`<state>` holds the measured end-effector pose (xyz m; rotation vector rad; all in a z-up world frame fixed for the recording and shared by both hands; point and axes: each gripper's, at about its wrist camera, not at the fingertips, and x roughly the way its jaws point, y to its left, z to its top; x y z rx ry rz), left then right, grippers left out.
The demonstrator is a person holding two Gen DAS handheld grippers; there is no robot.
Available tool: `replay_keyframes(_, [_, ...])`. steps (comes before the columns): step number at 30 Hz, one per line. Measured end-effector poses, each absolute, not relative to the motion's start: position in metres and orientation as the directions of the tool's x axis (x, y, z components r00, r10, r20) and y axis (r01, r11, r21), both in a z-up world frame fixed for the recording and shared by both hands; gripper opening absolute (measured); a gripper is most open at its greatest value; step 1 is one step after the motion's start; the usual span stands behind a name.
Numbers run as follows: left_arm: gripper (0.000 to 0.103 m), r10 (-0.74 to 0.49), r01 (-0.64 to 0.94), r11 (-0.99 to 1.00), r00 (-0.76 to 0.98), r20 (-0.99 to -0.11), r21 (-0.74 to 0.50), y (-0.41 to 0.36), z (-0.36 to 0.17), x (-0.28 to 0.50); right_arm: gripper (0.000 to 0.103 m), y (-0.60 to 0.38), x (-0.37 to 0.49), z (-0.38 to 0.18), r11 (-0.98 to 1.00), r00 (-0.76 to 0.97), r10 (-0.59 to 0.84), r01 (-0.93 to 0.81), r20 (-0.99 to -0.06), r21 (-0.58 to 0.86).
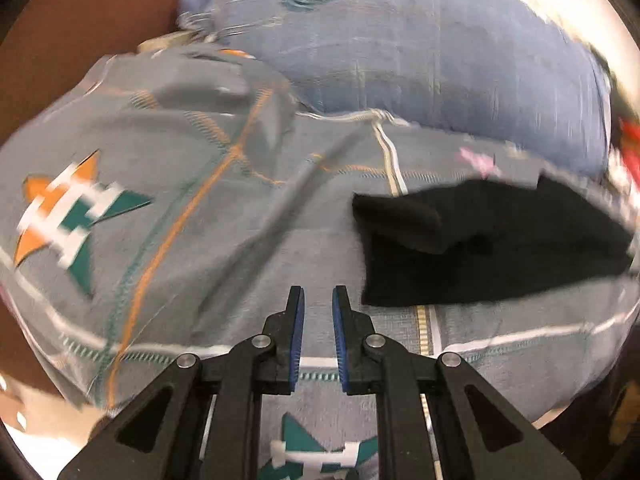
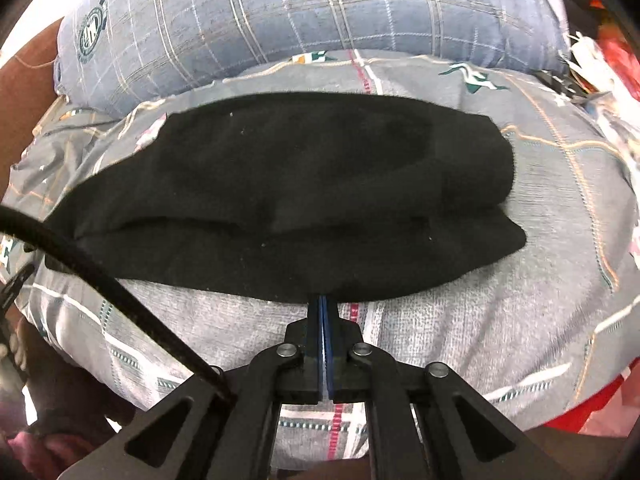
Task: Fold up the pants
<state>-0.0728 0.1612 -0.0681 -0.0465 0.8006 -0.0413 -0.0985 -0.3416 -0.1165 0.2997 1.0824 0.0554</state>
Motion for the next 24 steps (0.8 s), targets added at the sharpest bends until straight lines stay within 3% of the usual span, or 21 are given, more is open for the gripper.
replay_keyframes(3, [0.029,-0.086,0.023,0.995,0.718,-0.69,-0.1,0.164,-0.052,-0.077,0.013,-0.343,-0.103,-0.109,0.912,0.519,0.284,0.114,-0.806,0.395])
replay_keyframes(5, [0.05,-0.134,0.043,0.988,0.722,-0.679,-0.15,0.159,-0.045,-0.075,0.023,-0.341,-0.101,-0.105,0.873,0.546,0.338,0.122,-0.766,0.472])
replay_keyframes(8, [0.069,-0.262,0.091,0.956,0.693,-0.671,-0.28,0.15,-0.041,-0.061,0.036,-0.335,-0.095,-0.103,0.822,0.574,0.395,0.128,-0.718,0.555])
replay_keyframes(12, [0.07,-0.364,0.117,0.92,0.607,-0.707,-0.373,0.131,-0.055,-0.024,0.045,-0.344,-0.091,-0.112,0.646,0.63,0.512,0.166,-0.584,0.745])
replay_keyframes(16, [0.07,-0.418,0.064,0.89,0.506,-0.754,-0.451,0.121,-0.08,0.004,0.051,-0.366,-0.091,-0.128,0.499,0.681,0.532,0.226,-0.502,0.836])
replay_keyframes(22, [0.07,-0.486,0.004,0.839,0.455,-0.746,-0.544,0.121,-0.097,0.016,0.058,-0.367,-0.074,-0.145,0.477,0.645,0.518,0.328,-0.562,0.816])
replay_keyframes(24, [0.059,-0.498,-0.007,0.83,0.443,-0.745,-0.558,0.121,-0.097,0.021,0.058,-0.366,-0.068,-0.152,0.442,0.643,0.518,0.365,-0.565,0.82])
